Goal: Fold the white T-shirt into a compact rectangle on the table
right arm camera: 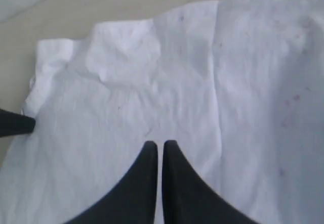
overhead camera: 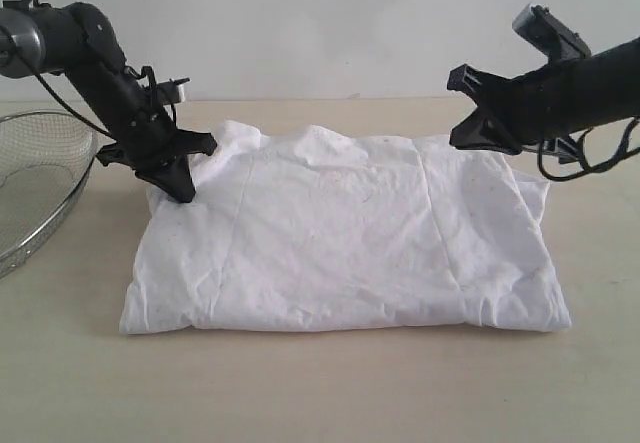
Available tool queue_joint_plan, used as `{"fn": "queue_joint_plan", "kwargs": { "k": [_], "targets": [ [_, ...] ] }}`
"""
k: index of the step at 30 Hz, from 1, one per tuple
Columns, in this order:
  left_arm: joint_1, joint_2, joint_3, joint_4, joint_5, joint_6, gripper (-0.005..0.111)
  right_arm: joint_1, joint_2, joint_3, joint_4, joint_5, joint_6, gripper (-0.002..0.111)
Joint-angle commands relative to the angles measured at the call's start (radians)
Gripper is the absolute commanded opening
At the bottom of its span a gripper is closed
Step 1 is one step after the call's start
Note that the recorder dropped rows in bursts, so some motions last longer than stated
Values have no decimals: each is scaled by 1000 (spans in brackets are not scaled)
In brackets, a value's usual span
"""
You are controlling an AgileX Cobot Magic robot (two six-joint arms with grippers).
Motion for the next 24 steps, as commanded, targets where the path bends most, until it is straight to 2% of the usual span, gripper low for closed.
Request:
{"fn": "queue_joint_plan", "kwargs": {
  "k": [1,4,6,10,11,15,18,24],
  "targets": [
    [-1,9,11,61,4,-58,4,-71,-137,97,-119,55,18,0],
    [-3,-51,11,-96,19,-6,4,-170,-141,101,-140,228,43,0],
    [-10,-101,11,-230,35,47,4,-210,-140,103,-174,283,43,5],
    [-59,-170,13,-238,53,4,4,-217,-140,110,-395,300,166,29],
    [-83,-192,30,-226,53,-1,4,-217,-138,118,-452,297,195,39],
    [-142,-224,112,-161,53,-16,4,-217,-100,132,-458,281,209,54],
    [-164,-226,219,-62,53,-28,4,-217,3,132,-460,287,198,54],
    [-160,-228,303,-44,53,-23,4,-217,57,132,-460,251,187,54]
  ]
}}
